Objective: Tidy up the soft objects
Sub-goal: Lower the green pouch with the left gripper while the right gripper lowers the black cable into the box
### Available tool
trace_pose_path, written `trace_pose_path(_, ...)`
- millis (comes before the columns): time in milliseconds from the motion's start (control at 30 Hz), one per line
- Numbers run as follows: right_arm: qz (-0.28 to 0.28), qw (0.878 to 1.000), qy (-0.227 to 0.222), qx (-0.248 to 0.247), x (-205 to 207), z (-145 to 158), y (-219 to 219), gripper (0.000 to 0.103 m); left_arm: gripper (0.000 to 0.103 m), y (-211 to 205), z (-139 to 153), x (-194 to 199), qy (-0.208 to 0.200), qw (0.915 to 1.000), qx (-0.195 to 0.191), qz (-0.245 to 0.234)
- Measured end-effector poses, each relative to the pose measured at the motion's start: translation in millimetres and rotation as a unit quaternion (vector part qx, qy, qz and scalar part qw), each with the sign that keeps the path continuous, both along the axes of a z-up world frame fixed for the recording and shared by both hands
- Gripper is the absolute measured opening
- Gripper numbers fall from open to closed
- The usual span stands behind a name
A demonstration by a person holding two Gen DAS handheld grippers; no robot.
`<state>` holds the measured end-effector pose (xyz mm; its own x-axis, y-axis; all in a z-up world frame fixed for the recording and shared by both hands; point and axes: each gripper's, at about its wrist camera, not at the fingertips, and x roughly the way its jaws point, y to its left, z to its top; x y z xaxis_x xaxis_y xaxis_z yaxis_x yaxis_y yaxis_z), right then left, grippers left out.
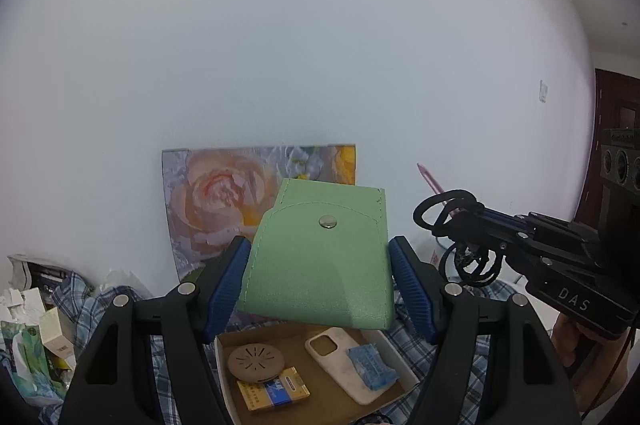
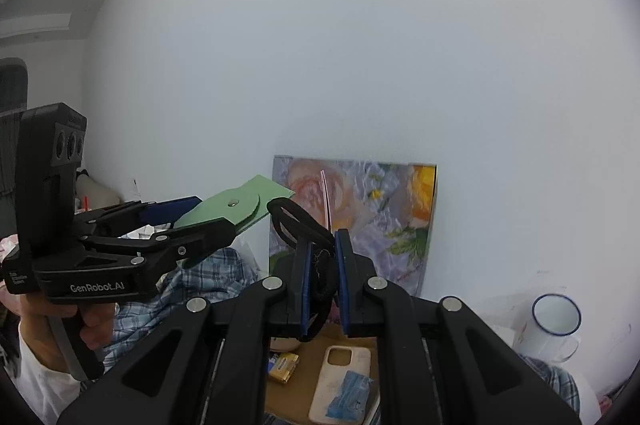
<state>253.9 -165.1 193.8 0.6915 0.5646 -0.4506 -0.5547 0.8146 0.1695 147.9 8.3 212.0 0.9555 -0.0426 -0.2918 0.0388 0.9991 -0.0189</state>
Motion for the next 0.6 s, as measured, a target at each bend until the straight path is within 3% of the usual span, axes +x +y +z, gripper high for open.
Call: trace_pose_path(600, 0.007, 0.997, 0.070, -0.015, 21.0, -50.9, -6.9, 0.010, 0.073, 14.2, -47.8, 44.3, 0.075, 0.9969, -0.022, 0.010)
